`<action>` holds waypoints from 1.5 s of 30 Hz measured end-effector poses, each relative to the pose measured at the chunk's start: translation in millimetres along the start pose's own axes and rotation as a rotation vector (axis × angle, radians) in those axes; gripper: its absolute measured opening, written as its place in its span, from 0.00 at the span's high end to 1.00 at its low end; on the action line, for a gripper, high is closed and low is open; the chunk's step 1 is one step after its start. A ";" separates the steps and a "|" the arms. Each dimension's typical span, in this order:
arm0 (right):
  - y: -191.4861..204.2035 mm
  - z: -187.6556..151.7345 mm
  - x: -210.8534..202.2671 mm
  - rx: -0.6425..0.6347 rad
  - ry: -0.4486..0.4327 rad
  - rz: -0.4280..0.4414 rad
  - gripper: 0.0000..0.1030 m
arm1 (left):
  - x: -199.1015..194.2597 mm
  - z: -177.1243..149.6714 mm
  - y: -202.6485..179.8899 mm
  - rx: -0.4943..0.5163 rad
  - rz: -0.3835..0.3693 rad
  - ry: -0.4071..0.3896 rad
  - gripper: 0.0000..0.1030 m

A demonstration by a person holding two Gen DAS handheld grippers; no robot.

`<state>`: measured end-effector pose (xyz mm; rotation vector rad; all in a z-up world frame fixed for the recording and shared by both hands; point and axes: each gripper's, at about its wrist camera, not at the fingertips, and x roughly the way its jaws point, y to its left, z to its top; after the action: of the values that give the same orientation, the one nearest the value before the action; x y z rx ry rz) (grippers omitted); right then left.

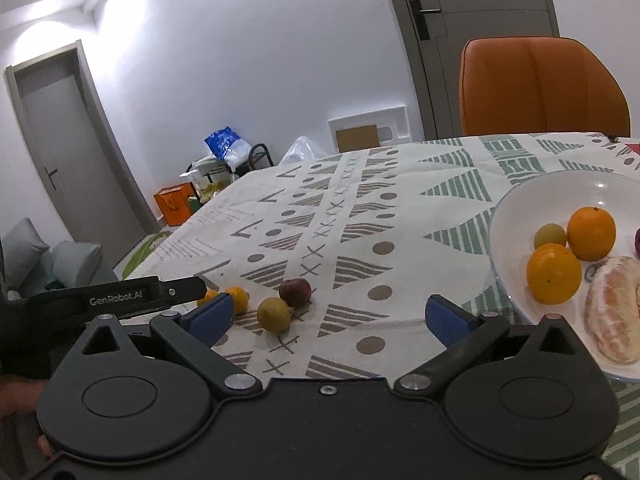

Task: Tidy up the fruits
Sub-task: 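Move both open tools back to the remaining fruit, then grasp a mandarin with the left tool while the right tool grasps a kiwi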

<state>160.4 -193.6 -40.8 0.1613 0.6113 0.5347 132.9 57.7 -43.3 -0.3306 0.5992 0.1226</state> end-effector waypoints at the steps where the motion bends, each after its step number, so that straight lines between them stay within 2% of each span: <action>1: 1.1 0.4 1.6 -0.002 0.003 -0.001 0.02 | 1.0 -0.5 0.6 0.001 -0.007 0.000 0.55; 3: 3.8 1.0 5.0 -0.006 0.011 0.000 0.03 | 4.8 -0.7 0.2 -0.004 -0.015 0.009 0.58; 6: 9.4 1.0 11.3 -0.017 0.026 0.002 0.08 | 13.0 -1.9 3.4 -0.043 -0.051 0.045 0.71; 8: 13.3 0.3 16.3 -0.023 0.040 0.005 0.15 | 16.1 -3.4 6.1 -0.058 -0.061 0.057 0.79; 14: 25.8 -0.4 29.0 -0.043 0.072 0.016 0.28 | 10.8 3.0 19.8 -0.095 -0.057 0.053 0.79; 20: 34.2 -0.6 42.3 -0.040 0.089 0.023 0.39 | 1.4 8.3 31.3 -0.088 -0.033 0.033 0.79; 27: 42.3 -1.5 51.7 -0.040 0.098 0.025 0.42 | -7.4 13.7 41.5 -0.088 0.001 0.006 0.79; 29: 45.6 -2.9 52.8 -0.051 0.098 0.028 0.54 | -8.9 14.4 43.4 -0.089 0.003 0.004 0.79; 30: 46.5 -3.9 53.5 -0.057 0.099 0.024 0.71 | -9.3 14.7 43.8 -0.089 0.004 0.004 0.79; 31: 47.3 -3.8 54.4 -0.064 0.103 0.016 0.78 | -9.6 14.7 43.6 -0.089 0.005 0.003 0.79; 38: 42.3 -0.9 43.9 -0.066 0.108 0.005 0.79 | -10.7 12.8 31.0 -0.069 -0.019 0.003 0.79; 45: 28.5 6.7 25.5 -0.045 0.066 -0.021 0.78 | -14.1 15.1 10.3 -0.031 -0.041 -0.007 0.79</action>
<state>169.6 -155.9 -39.7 0.0954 0.6640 0.5345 127.2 72.2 -26.4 -0.3722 0.5833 0.0938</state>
